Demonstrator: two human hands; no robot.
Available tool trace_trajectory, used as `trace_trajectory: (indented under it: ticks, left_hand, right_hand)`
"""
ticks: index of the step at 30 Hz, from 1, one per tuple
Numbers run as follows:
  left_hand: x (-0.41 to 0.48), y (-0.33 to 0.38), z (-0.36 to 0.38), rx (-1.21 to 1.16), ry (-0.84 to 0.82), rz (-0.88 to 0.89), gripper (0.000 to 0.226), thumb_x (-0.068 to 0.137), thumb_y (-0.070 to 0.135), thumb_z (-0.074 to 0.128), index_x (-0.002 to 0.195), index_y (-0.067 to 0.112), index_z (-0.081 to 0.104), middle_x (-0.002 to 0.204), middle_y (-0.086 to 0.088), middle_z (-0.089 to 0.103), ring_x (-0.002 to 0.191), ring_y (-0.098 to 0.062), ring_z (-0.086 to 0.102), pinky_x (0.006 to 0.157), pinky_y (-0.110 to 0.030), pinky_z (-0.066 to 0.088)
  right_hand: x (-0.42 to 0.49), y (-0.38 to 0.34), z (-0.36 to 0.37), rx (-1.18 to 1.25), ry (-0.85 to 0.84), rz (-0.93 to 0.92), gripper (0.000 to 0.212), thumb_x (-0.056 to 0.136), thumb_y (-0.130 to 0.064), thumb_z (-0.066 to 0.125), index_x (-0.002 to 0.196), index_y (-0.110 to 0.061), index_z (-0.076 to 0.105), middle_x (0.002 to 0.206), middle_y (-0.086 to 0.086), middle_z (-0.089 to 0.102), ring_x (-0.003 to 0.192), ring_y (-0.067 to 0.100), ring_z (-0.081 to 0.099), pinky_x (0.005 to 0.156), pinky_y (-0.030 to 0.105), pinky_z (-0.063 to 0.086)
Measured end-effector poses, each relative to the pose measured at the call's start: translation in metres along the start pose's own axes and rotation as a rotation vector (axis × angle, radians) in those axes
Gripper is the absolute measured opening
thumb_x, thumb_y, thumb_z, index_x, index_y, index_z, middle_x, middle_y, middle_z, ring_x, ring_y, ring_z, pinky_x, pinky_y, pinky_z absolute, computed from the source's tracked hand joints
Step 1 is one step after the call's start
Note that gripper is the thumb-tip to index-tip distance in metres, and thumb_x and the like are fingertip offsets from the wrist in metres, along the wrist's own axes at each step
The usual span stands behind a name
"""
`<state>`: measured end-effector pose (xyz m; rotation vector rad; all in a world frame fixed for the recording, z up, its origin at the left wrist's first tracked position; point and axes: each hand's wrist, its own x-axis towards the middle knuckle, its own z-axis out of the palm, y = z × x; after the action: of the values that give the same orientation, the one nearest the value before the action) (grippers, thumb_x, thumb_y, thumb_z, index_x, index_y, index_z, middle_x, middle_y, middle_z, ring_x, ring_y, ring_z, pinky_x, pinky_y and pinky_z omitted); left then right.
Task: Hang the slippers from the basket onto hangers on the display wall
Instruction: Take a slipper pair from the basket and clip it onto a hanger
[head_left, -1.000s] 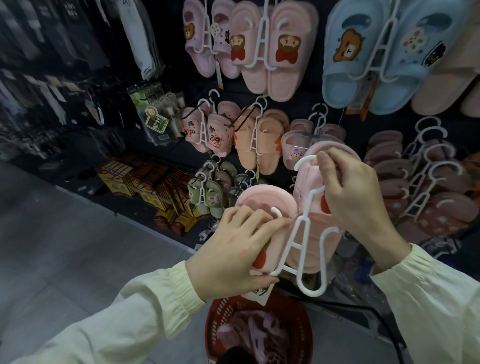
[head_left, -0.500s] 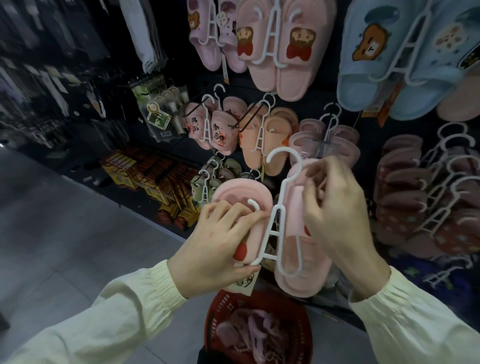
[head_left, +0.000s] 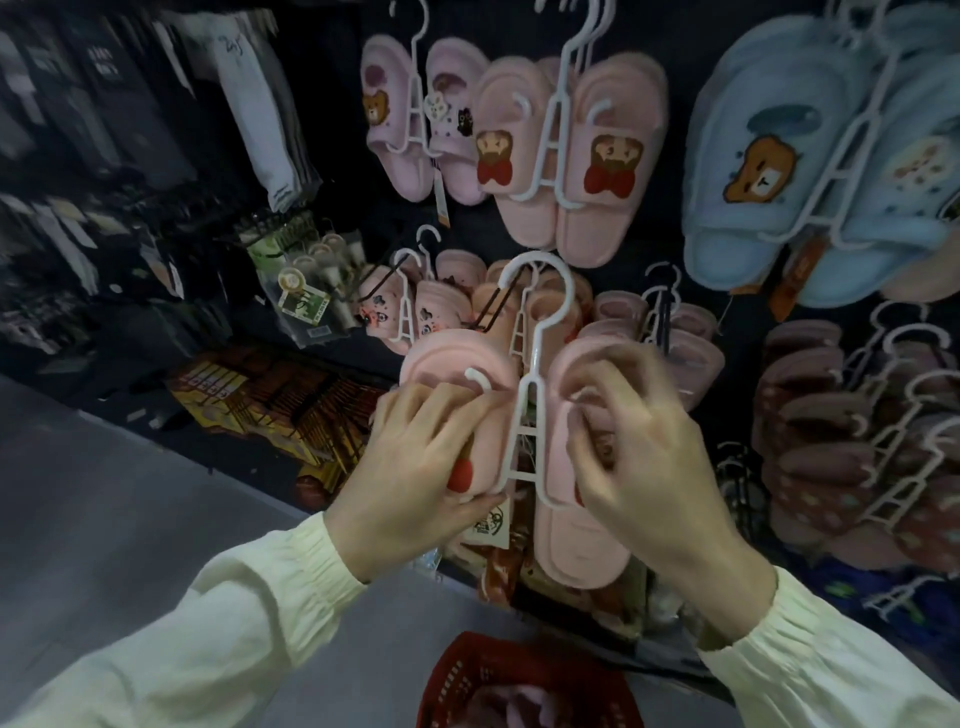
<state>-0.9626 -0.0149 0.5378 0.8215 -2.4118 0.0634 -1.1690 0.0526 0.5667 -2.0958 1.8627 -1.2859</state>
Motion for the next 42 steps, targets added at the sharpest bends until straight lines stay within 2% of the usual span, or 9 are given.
trace_trajectory:
  ticks: [3, 6, 8, 11, 15, 20, 24, 31, 42]
  left_hand:
    - [0.020, -0.024, -0.003, 0.015, 0.050, 0.054, 0.084, 0.069, 0.047, 0.083, 0.140, 0.018, 0.048, 0.128, 0.002, 0.051, 0.114, -0.030, 0.052, 0.095, -0.047, 0.040]
    - [0.043, -0.045, -0.009, 0.003, 0.064, 0.092, 0.085, 0.070, 0.046, 0.083, 0.141, 0.018, 0.048, 0.129, -0.002, 0.054, 0.114, -0.032, 0.052, 0.095, -0.049, 0.040]
    - [0.059, -0.057, -0.013, -0.008, 0.095, 0.129, 0.084, 0.070, 0.045, 0.084, 0.141, 0.018, 0.048, 0.128, -0.004, 0.054, 0.111, -0.033, 0.052, 0.093, -0.049, 0.041]
    - [0.086, -0.074, -0.018, 0.011, 0.140, 0.217, 0.080, 0.072, 0.045, 0.082, 0.140, 0.018, 0.049, 0.125, -0.006, 0.057, 0.109, -0.034, 0.054, 0.092, -0.052, 0.042]
    - [0.119, -0.093, -0.023, 0.020, 0.196, 0.287, 0.079, 0.073, 0.046, 0.081, 0.140, 0.017, 0.052, 0.122, -0.008, 0.058, 0.108, -0.035, 0.054, 0.092, -0.052, 0.042]
    - [0.159, -0.115, -0.030, 0.051, 0.260, 0.338, 0.076, 0.078, 0.054, 0.071, 0.141, 0.016, 0.052, 0.121, -0.009, 0.057, 0.107, -0.036, 0.053, 0.090, -0.051, 0.042]
    - [0.190, -0.133, -0.028, 0.078, 0.283, 0.367, 0.080, 0.076, 0.057, 0.073, 0.141, 0.017, 0.049, 0.128, -0.010, 0.057, 0.110, -0.037, 0.054, 0.089, -0.052, 0.042]
    - [0.227, -0.151, -0.010, 0.147, 0.328, 0.399, 0.087, 0.063, 0.055, 0.084, 0.135, 0.015, 0.054, 0.120, -0.009, 0.060, 0.104, -0.032, 0.053, 0.085, -0.044, 0.036]
    - [0.254, -0.160, 0.025, 0.135, 0.256, 0.405, 0.090, 0.062, 0.049, 0.086, 0.136, 0.012, 0.053, 0.119, -0.007, 0.058, 0.102, -0.027, 0.053, 0.083, -0.039, 0.031]
  right_hand:
    - [0.016, -0.004, 0.004, -0.124, -0.019, -0.063, 0.035, 0.086, -0.030, 0.064, 0.119, -0.022, 0.058, 0.126, 0.001, 0.046, 0.118, 0.021, 0.050, 0.091, 0.047, 0.051]
    - [0.028, -0.005, 0.008, -0.384, -0.021, -0.098, 0.066, 0.078, -0.053, 0.066, 0.136, -0.025, 0.051, 0.138, 0.004, 0.043, 0.125, 0.026, 0.046, 0.105, 0.049, 0.035]
    - [0.039, -0.007, 0.010, -0.527, -0.018, -0.088, 0.088, 0.068, -0.063, 0.070, 0.143, -0.026, 0.043, 0.142, 0.005, 0.040, 0.125, 0.030, 0.044, 0.107, 0.049, 0.026]
    - [0.054, -0.010, 0.011, -0.691, 0.010, -0.079, 0.106, 0.058, -0.060, 0.082, 0.146, -0.021, 0.040, 0.142, 0.012, 0.041, 0.125, 0.035, 0.041, 0.106, 0.054, 0.025]
    - [0.081, -0.014, 0.013, -0.806, 0.116, -0.079, 0.098, 0.063, -0.051, 0.084, 0.145, -0.015, 0.045, 0.142, 0.017, 0.042, 0.125, 0.036, 0.040, 0.103, 0.057, 0.031]
    - [0.116, -0.025, 0.010, -0.875, 0.195, -0.055, 0.092, 0.065, -0.044, 0.080, 0.145, -0.013, 0.044, 0.144, 0.019, 0.039, 0.123, 0.038, 0.041, 0.103, 0.053, 0.029]
    - [0.144, -0.028, 0.013, -0.922, 0.200, -0.008, 0.091, 0.067, -0.040, 0.079, 0.146, -0.014, 0.041, 0.144, 0.019, 0.036, 0.124, 0.040, 0.043, 0.104, 0.053, 0.028]
    - [0.174, -0.004, 0.023, -0.984, 0.197, 0.046, 0.090, 0.072, -0.041, 0.079, 0.148, -0.013, 0.039, 0.145, 0.018, 0.037, 0.126, 0.039, 0.042, 0.101, 0.054, 0.033]
    - [0.199, 0.027, 0.034, -1.025, 0.141, 0.132, 0.085, 0.079, -0.043, 0.074, 0.151, -0.019, 0.035, 0.155, 0.016, 0.028, 0.131, 0.037, 0.037, 0.096, 0.052, 0.036]
